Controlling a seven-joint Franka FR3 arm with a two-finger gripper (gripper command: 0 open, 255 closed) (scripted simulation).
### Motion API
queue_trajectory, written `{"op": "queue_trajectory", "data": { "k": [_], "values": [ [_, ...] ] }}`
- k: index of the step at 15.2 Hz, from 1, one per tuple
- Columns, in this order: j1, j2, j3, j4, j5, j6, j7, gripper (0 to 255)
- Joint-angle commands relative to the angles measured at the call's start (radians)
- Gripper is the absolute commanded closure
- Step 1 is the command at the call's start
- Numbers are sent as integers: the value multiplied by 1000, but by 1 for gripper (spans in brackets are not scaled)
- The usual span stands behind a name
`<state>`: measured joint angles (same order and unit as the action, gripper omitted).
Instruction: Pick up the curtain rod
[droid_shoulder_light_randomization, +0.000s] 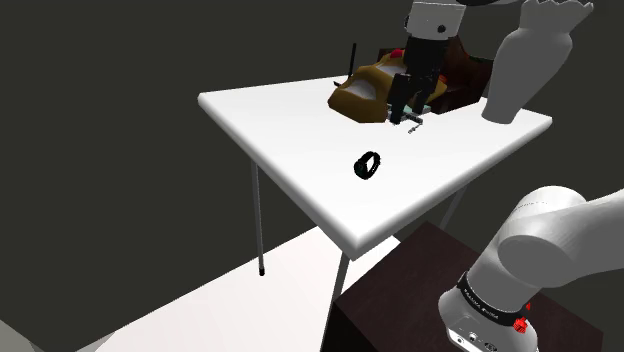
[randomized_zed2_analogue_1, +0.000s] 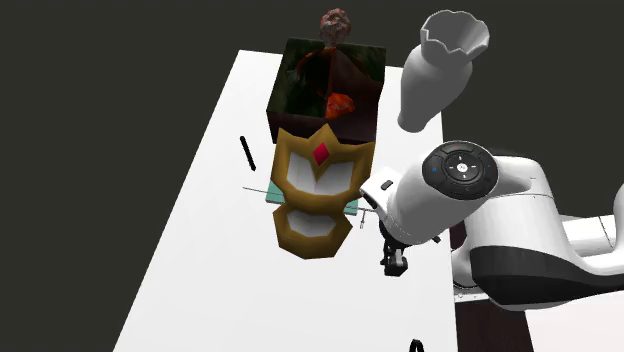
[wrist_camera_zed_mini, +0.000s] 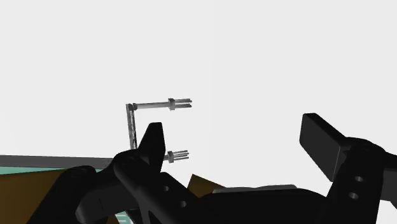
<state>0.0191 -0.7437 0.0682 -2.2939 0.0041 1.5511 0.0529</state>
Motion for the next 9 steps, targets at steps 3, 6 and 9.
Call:
{"op": "queue_trajectory", "data": {
  "k": [3,6,9],
  "values": [
    [-42,12,53,4,-96,48,62,0],
    [-104,28,123,10,-226,100,149,0],
    [-102,19,124,-36,-225,135,159,0]
  ]
}}
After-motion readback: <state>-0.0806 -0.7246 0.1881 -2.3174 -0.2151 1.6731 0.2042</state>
